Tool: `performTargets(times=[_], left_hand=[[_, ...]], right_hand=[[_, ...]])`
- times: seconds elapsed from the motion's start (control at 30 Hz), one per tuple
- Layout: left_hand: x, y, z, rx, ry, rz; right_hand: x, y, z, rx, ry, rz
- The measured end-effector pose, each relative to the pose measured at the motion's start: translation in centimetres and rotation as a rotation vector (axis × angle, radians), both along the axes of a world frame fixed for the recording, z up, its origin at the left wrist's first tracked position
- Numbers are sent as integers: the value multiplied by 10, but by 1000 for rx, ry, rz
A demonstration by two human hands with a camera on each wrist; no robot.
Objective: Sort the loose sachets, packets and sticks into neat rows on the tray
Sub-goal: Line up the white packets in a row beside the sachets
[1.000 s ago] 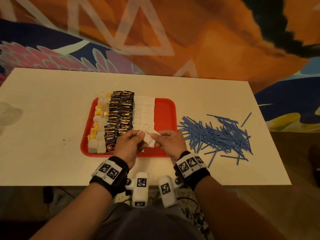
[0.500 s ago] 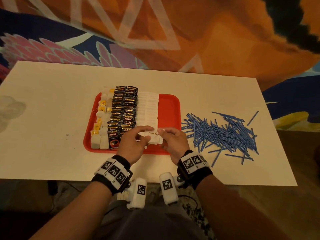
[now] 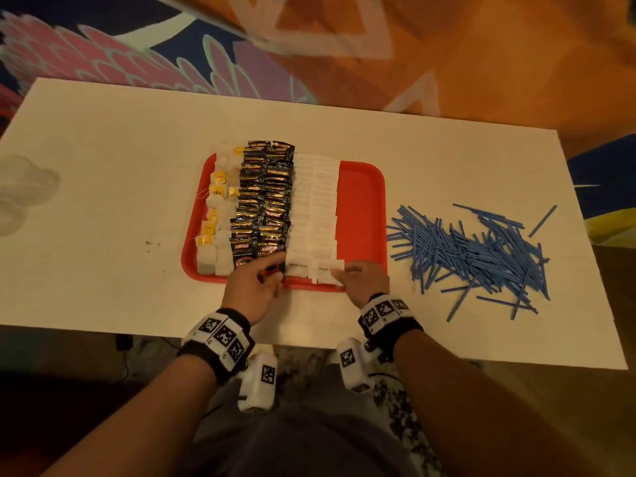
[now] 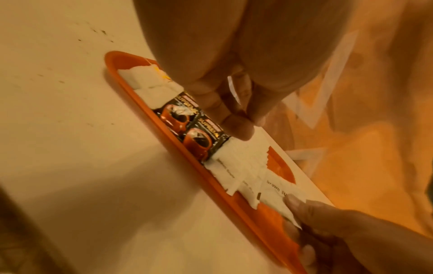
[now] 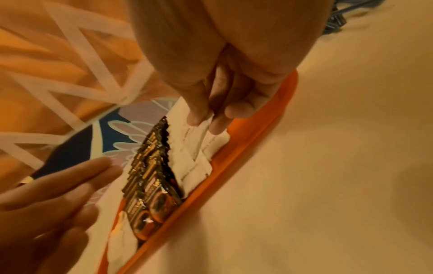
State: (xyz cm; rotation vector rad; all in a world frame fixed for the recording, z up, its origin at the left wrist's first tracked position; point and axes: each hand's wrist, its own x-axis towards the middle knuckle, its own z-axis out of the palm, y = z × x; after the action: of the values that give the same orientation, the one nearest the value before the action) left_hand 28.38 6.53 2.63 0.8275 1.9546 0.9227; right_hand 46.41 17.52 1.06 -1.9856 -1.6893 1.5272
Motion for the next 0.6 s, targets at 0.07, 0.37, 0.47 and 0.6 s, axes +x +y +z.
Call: performTargets(times=[0.07,0.37,0.47,0.6], left_hand=[[-7,-9,-2,-25,10,21],[-37,-37,-8,-92,61,92],[-45,-39,-9,-95,54,114],[-53,-39,-11,-97,22,148]], right_hand=[[-6,4,-9,-7,-32,23],[-37,17,-39,6,-161,25],[-40,15,-44,16,-222,51],[-43,15,-46,42,-247,84]])
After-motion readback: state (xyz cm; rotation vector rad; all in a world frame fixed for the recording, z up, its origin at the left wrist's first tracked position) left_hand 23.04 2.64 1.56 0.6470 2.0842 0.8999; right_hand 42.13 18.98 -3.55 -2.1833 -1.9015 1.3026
